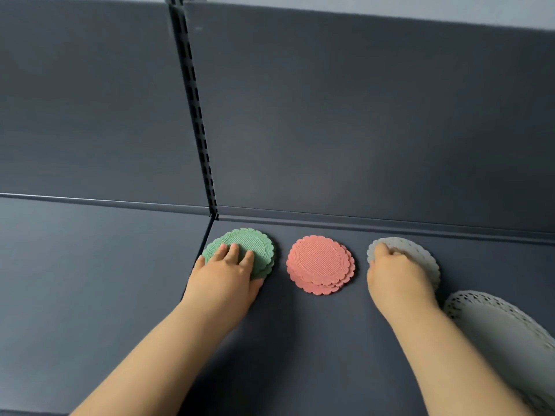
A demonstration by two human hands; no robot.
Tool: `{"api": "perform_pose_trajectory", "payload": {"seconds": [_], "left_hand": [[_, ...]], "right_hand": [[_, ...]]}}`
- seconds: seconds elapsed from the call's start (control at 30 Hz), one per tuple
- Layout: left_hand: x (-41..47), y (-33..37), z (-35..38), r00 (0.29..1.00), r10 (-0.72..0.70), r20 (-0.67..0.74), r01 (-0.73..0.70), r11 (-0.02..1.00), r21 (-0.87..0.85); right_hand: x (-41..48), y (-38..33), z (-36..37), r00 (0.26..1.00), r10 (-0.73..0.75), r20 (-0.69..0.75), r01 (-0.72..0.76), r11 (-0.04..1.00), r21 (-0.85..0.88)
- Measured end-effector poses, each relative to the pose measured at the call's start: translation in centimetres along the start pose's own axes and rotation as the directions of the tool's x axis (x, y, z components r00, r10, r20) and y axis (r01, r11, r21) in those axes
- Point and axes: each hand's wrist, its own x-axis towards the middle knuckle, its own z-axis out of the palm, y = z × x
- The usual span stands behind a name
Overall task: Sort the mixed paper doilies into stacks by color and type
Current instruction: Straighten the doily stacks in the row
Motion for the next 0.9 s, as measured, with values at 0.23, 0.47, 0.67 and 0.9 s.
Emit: {"api": "perform_pose_trajectory", "payload": {"seconds": [0.23,0.47,0.67,0.9], "left_hand": [[-1.8,4.1,-3.0,0.976,0.097,-0.197,-0.124,0.984,-0.129],[-4.1,13.8,-5.8,0.911,0.203,-0.36,-0.269,0.953,-0.142],[-7.3,25.3,-6.3,0.896,0.228,-0.382,-0.303,0.941,-0.148],[-11.0,36.9,-5.1,0.894,0.285,-0.346,-0.368,0.908,-0.203]], "right_hand": [[-3.0,1.5,-0.8,0.99,-0.112,-0.085,0.137,0.902,0.409],[-7.3,7.3,-2.7,0.934,-0.271,-0.235,0.356,0.773,0.524],[-11.8,18.1,-2.5,0.909,-0.342,-0.238,0.416,0.751,0.512],[-16.5,29.2,0.3,0.917,-0.321,-0.238,0.4,0.733,0.551]]}}
